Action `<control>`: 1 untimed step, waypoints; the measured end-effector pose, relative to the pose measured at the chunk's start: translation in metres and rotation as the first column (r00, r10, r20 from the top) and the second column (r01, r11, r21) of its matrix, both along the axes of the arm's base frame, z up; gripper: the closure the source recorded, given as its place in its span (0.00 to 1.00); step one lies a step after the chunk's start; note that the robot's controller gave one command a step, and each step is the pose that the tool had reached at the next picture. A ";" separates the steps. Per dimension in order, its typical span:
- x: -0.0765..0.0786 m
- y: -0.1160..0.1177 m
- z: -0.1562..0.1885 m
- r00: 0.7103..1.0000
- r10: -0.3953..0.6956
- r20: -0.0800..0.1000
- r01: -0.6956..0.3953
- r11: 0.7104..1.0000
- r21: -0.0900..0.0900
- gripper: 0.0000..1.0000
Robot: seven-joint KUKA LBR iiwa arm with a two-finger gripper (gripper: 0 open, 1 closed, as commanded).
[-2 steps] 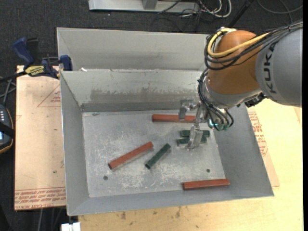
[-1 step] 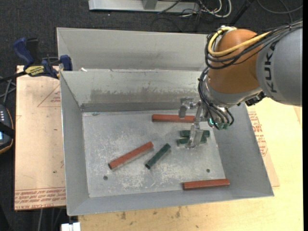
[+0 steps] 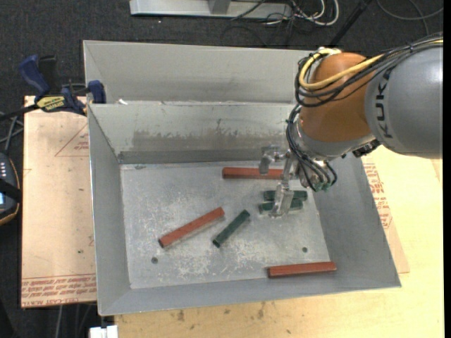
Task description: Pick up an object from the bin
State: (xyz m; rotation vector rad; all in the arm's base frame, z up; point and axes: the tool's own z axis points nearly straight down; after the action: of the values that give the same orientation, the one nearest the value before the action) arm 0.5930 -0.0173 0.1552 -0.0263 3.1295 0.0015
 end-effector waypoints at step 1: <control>-0.034 -0.028 -0.064 0.994 0.107 -0.007 -0.107 0.994 0.000 0.00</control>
Offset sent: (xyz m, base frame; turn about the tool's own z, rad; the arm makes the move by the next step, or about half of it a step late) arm 0.0284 -0.0293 -0.0852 -0.1552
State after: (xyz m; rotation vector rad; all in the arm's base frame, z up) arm 0.5589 -0.0457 0.0911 -0.1943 3.1308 0.0017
